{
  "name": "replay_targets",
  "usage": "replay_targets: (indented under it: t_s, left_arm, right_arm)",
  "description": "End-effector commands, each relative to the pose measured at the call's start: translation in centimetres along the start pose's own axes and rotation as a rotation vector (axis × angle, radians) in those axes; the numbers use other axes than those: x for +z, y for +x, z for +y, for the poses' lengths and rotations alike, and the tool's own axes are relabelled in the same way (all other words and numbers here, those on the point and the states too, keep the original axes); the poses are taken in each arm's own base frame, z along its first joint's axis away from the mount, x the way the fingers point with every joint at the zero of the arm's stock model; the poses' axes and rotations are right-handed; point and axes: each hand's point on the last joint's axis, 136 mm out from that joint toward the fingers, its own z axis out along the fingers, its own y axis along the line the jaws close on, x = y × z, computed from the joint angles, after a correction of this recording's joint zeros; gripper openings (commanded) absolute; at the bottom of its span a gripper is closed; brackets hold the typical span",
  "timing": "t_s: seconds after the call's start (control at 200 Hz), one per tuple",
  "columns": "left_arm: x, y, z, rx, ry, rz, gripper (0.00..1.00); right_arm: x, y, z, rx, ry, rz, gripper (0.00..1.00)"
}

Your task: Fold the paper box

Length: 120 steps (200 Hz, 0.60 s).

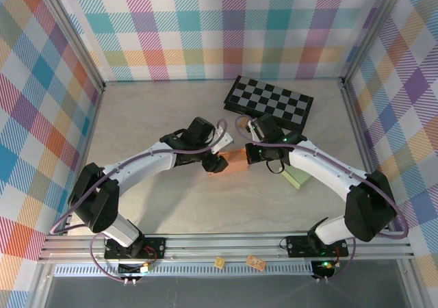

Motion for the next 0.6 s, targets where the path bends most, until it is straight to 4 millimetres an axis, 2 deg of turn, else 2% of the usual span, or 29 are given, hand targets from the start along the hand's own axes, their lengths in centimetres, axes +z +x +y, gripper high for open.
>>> replay_targets:
  t_s: [0.0,0.13,0.23,0.35,0.49,0.595]
  left_arm:
    - [-2.2,-2.0,0.9,-0.095,-0.053,-0.091,0.58]
    - [-4.6,-2.5,2.2,-0.224,-0.137,-0.137,0.55]
    - [-6.2,-2.2,2.4,-0.369,-0.151,-0.140,0.45]
    - [-7.0,-0.2,1.8,-0.575,-0.129,-0.040,0.33]
    - [-7.0,1.2,-0.3,-0.750,-0.033,0.086,0.19]
    - [-7.2,1.7,-0.7,-0.820,-0.028,0.116,0.18]
  right_arm:
    - [0.4,1.4,-0.5,0.019,0.041,0.064,0.00]
    - [0.2,1.4,-0.7,0.027,0.053,0.061,0.00]
    - [0.3,1.5,-0.8,0.032,0.062,0.063,0.00]
    - [0.3,1.4,-0.8,0.037,0.067,0.063,0.00]
    - [0.3,1.2,-0.7,0.041,0.071,0.063,0.00]
    - [0.4,1.2,-0.7,0.043,0.074,0.063,0.00]
